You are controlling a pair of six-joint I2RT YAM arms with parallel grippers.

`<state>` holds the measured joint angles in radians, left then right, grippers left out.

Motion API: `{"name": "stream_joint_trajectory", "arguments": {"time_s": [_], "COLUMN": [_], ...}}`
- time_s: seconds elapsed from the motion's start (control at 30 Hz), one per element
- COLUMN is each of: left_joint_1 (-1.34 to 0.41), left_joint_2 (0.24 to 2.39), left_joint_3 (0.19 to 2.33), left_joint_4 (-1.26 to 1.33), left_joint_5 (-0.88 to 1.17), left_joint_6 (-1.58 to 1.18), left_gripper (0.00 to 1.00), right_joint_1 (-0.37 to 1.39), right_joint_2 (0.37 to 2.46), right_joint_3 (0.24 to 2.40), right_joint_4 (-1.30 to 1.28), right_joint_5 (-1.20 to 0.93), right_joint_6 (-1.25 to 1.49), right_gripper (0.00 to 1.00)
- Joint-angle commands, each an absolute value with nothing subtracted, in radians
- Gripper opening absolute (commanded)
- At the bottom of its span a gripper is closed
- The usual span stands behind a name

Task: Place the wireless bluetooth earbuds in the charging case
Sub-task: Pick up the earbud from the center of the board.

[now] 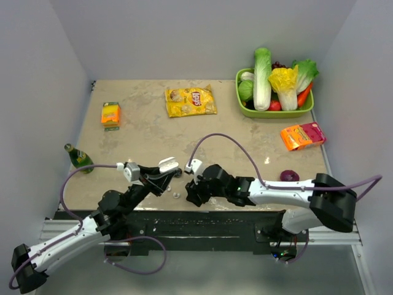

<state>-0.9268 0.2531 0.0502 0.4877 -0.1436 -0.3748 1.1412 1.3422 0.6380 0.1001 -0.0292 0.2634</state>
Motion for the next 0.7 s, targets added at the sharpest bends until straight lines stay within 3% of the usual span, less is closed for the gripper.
{"name": "stream_joint_trajectory", "arguments": {"time_s": [0.0, 0.67], "left_joint_1": [-0.923, -0.923], "left_joint_2": [0.209, 0.144], "left_joint_3": [-0.009, 0.029], "left_joint_4": [0.425, 0.232], "left_joint_5": [-0.216, -0.451], "left_joint_6": [-0.383, -0.451], "left_gripper": [0.00, 0.00], "right_joint_1": [1.150, 1.157], "right_joint_2": [1.440, 1.673], "right_joint_3": [0.715, 0.818], "right_joint_4": [0.248, 0.365], "right_joint_5": [-0.153, -0.219], "right_joint_6": [0.216, 0.175], "right_gripper": [0.56, 0.48]}}
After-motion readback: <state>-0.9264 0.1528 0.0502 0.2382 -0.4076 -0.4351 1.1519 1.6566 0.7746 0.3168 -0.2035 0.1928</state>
